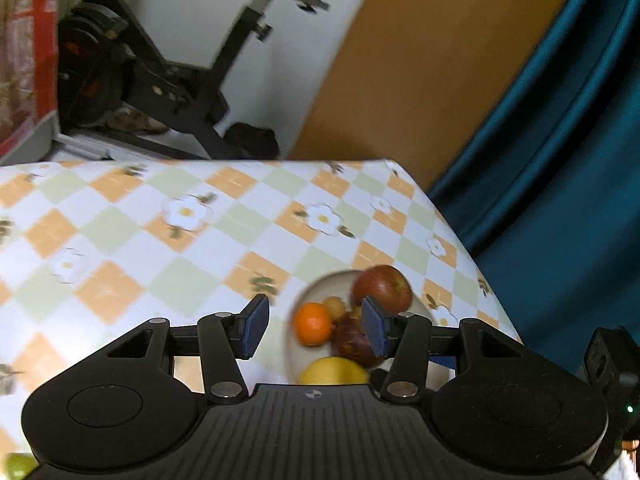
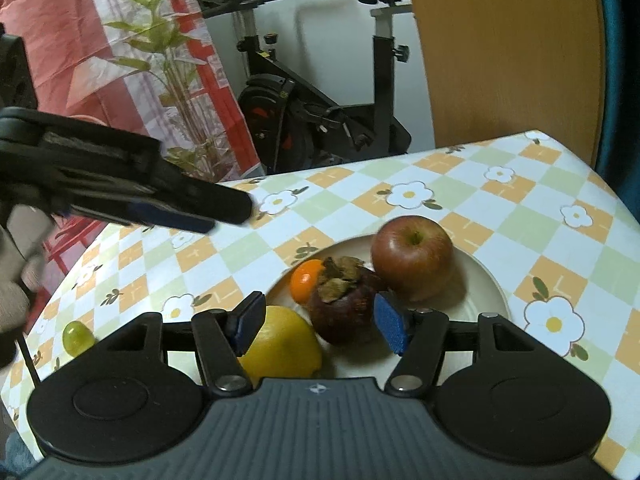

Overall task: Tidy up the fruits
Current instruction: 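Open the left tool to release the mangosteen on the plate, then move the left tool to the green round fruit on the tablecloth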

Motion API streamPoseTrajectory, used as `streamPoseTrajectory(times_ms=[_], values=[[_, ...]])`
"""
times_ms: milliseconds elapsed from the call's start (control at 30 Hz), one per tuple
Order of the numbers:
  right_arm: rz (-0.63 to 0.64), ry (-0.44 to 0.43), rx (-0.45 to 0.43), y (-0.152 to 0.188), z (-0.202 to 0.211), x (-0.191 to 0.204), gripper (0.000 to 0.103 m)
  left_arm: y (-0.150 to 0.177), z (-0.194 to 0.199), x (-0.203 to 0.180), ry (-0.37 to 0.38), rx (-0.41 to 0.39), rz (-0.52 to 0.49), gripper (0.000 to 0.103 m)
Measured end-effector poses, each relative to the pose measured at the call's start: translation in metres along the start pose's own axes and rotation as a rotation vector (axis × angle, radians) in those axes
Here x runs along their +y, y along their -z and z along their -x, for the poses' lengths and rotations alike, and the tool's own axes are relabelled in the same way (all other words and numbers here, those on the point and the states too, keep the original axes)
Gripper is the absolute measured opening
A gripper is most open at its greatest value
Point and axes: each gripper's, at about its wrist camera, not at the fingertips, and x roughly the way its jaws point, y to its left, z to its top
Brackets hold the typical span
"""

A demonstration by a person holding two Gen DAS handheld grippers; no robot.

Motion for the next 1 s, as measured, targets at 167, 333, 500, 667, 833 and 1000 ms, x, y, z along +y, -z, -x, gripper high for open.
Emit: streamPoseTrajectory(times_ms=[167, 333, 500, 667, 833, 1000], values=[[0.030, -0.025, 0.003, -0.001, -0.001, 0.014, 0.064, 0.003, 0.043, 0.035, -0.068, -0.044, 0.032, 0.053], [0.052, -0.056, 0.012, -0.001, -0.004, 0.031, 0.064, 0.017, 0.077, 0.065, -0.143, -0.072, 0.049, 0.053], [0.097, -0.079, 0.029, 0.002, -0.010, 0.050, 0.064, 0.039, 0.109, 0.100, -0.215, -0.067, 0.088, 0.053], [0.087, -0.115, 0.065, 0.003, -0.022, 0.067, 0.064, 0.061, 0.130, 0.129, -0.274, -0.057, 0.127, 0.053], [0.136, -0.139, 0.098, 0.003, -0.034, 0.092, 0.064, 0.078, 0.134, 0.152, -0.273, -0.046, 0.199, 0.054], [0.174, -0.202, 0.135, 0.003, -0.052, 0.123, 0.064, 0.088, 0.131, 0.162, -0.273, -0.064, 0.232, 0.054]])
